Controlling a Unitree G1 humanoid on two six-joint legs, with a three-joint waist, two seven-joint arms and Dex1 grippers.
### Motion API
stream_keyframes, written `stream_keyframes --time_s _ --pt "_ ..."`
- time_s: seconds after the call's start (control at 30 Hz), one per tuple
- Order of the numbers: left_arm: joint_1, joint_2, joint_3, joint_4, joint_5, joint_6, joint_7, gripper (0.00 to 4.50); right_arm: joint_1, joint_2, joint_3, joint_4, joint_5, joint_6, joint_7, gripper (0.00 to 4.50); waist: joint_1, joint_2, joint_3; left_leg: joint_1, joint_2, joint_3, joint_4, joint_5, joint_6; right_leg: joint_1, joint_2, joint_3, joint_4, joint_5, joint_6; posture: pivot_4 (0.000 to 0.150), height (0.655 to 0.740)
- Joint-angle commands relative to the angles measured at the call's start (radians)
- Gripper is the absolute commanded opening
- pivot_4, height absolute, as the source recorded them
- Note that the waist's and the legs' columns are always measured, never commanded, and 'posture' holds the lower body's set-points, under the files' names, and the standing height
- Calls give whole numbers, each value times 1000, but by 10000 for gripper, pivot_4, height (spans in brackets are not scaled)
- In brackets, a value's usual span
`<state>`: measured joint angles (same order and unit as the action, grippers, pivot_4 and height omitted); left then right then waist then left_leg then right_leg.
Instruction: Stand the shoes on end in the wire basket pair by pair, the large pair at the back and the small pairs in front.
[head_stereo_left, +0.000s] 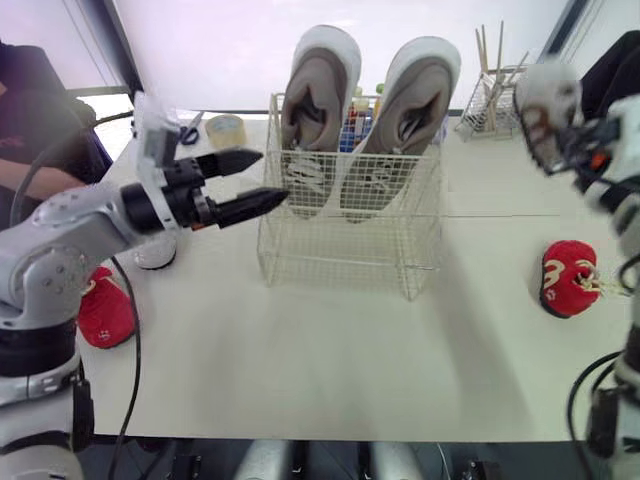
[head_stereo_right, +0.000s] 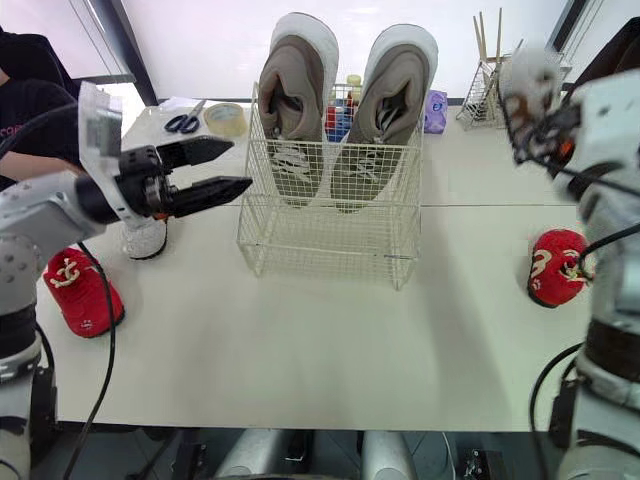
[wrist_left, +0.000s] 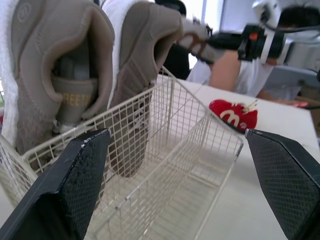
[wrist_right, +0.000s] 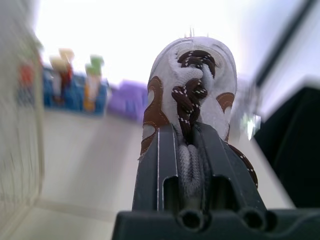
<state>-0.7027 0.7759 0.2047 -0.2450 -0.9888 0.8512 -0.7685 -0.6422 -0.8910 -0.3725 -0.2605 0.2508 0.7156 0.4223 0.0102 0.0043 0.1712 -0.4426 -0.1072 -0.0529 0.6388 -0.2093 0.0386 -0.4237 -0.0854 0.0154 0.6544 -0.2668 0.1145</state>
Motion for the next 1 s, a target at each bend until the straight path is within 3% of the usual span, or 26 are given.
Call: stream_keyframes --time_s 0.03,0.2,0.33,0.63,0.97,1.0 --pt "-94 6 1 88 -22 28 -61 45000 -144 -112 26 46 6 -241 165 242 -2 0 0 0 0 0 -1 0 0 1 0 0 -2 0 0 1500 7400" --pt "-221 17 -21 244 -3 68 -158 45000 -333 -173 137 102 31 -481 387 242 -8 -1 1 0 0 0 -5 0 0 0 0 0 -5 0 0 1500 7400" --pt "-301 36 -35 354 23 100 -229 45000 -405 -149 227 54 87 -542 536 242 -22 -3 2 0 0 0 -7 2 -3 -1 0 0 -5 0 0 1500 7400" --pt "-370 74 -59 404 38 206 -342 45000 -394 -47 384 -6 70 -689 700 242 -24 -4 3 0 0 0 -7 4 -7 -2 0 1 -5 0 0 1500 7400" --pt "-370 44 -31 370 7 307 -323 45000 -395 32 449 43 10 -858 775 242 -22 -5 4 0 0 0 -7 5 -8 -3 0 1 -3 0 0 1500 7400" --pt "-372 41 -27 373 5 315 -319 42458 -396 37 451 49 7 -869 782 76 -22 -5 4 0 0 0 -7 5 -8 -3 0 1 -3 0 0 1500 7400"
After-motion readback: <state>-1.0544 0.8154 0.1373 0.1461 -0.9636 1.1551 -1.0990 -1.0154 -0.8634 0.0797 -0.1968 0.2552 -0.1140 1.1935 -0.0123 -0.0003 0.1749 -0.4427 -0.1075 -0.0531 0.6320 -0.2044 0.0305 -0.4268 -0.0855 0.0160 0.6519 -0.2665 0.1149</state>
